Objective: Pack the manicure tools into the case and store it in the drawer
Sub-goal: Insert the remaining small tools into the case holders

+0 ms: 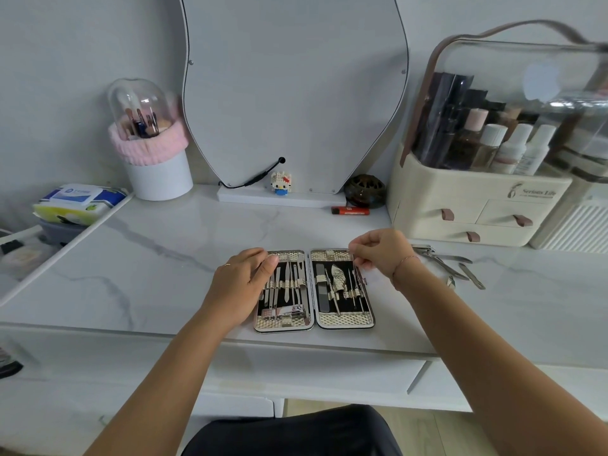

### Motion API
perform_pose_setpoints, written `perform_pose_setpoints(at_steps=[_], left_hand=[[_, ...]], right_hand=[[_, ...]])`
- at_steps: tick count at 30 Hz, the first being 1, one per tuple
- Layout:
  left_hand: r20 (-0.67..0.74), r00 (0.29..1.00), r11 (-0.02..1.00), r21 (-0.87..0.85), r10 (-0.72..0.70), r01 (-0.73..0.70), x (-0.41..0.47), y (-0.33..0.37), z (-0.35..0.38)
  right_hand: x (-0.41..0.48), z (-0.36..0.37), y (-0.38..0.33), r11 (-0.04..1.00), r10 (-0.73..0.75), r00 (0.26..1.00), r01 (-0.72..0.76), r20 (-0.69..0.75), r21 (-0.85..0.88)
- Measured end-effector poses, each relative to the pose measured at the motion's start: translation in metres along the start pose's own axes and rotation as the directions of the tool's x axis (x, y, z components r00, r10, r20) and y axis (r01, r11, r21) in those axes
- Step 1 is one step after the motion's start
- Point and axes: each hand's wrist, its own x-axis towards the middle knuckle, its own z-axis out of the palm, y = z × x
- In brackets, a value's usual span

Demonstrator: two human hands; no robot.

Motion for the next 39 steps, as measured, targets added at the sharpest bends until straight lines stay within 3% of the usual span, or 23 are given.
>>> perform_pose_setpoints(at_steps=[11, 17, 22, 24, 27, 29, 35, 39], left_hand=[[0.005, 1.000, 1.000, 0.002, -0.001, 0.001, 0.001, -0.002, 0.002], [-0.002, 1.000, 1.000, 0.003, 0.005, -0.005, 0.001, -0.003, 0.002], [-0.004, 1.000, 1.000, -0.007, 0.010, -0.010, 0.001, -0.001, 0.001], [-0.006, 1.000, 1.000, -0.004, 0.011, -0.011, 0.001, -0.002, 0.001], [-0.003, 1.000, 1.000, -0.003, 0.009, -0.009, 0.002, -0.003, 0.002], [-0.003, 1.000, 1.000, -0.006, 0.006, -0.006, 0.002, -0.004, 0.003], [-0.006, 1.000, 1.000, 0.005, 0.017, -0.017, 0.003, -0.005, 0.003], [-0.007, 1.000, 1.000, 0.000, 0.023, -0.023, 0.002, -0.005, 0.003]], right_hand=[[-0.007, -0.004, 0.003, 1.000, 0.012, 0.994, -0.011, 0.107, -0.016], [-0.010, -0.008, 0.004, 0.971, -0.018, 0.988, 0.055, 0.155, -0.234], [-0.014, -0.011, 0.002, 0.965, -0.043, 0.980, 0.092, 0.196, -0.247], [-0.012, -0.020, 0.001, 0.974, -0.065, 0.990, 0.090, 0.125, -0.210], [-0.003, -0.043, 0.003, 0.996, -0.062, 0.994, 0.056, -0.094, -0.067], [0.001, -0.057, 0.008, 0.999, -0.020, 0.990, 0.014, -0.142, -0.043], [-0.002, -0.045, 0.017, 0.885, 0.030, 0.999, -0.036, -0.022, -0.464], [-0.003, -0.036, 0.016, 0.846, 0.030, 0.998, -0.050, -0.046, -0.531]])
